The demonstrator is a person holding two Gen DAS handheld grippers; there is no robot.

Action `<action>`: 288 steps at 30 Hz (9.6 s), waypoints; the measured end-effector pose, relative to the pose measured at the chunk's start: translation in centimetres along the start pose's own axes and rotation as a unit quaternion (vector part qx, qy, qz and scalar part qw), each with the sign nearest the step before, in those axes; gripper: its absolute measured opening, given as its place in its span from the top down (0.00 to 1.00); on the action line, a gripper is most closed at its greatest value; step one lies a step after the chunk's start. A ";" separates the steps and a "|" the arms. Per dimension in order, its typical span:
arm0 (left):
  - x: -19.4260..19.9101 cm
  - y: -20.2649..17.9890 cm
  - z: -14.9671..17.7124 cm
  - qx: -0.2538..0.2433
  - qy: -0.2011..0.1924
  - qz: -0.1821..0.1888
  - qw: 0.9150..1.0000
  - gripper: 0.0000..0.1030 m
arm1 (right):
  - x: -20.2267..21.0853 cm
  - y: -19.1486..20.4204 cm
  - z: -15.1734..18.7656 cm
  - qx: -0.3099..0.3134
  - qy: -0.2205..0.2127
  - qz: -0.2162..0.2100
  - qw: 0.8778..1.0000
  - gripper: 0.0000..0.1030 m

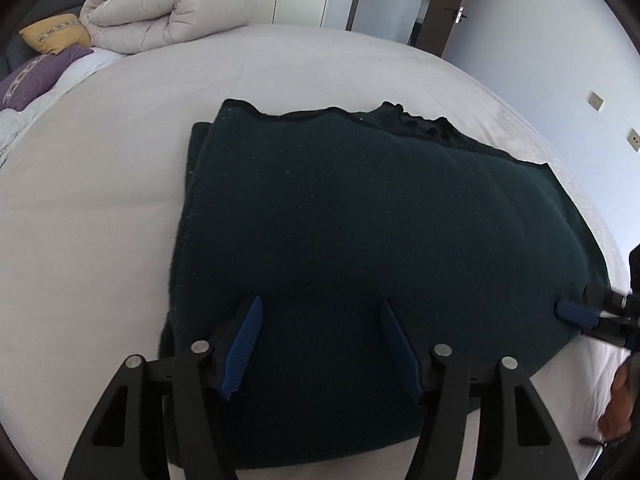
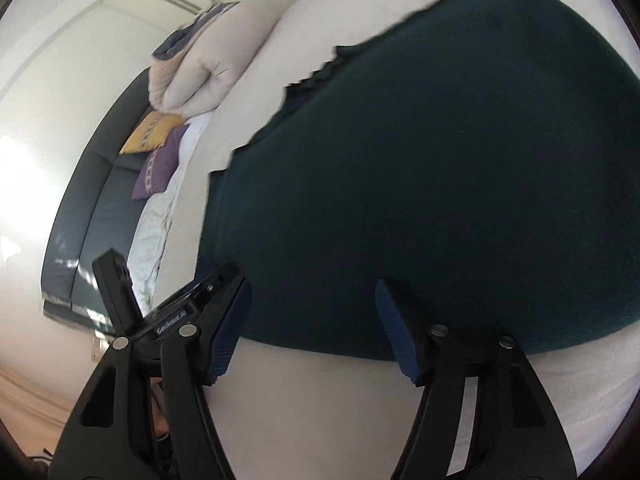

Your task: Fold small clothes

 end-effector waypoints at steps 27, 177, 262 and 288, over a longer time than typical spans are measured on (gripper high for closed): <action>-0.1 -0.1 0.8 -0.025 0.001 -0.021 0.999 0.38 | -0.4 3.3 -2.7 -0.019 -0.075 -0.018 0.997 0.53; 5.8 -2.8 -7.1 0.157 0.120 0.317 0.928 0.87 | -16.8 2.4 -9.2 -0.093 -0.002 -0.120 0.988 0.43; 6.8 -19.7 -2.7 -0.089 0.034 0.238 0.967 0.22 | 4.9 -10.3 -6.8 -0.116 -0.038 0.031 0.992 0.88; 2.4 -16.0 -10.0 -0.010 0.034 0.206 0.978 0.05 | 8.8 -8.8 -11.6 -0.075 -0.081 0.000 0.994 0.29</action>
Point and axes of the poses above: each gripper's, at about its wrist camera, not at the fingertips, and x roughly against the way its jaws point, y to its left, z to its underside, the point moved 10 cm from there along -x, roughly the way its jaws point, and after that the axes turned 14 degrees about -z, right-handed, at the moved point
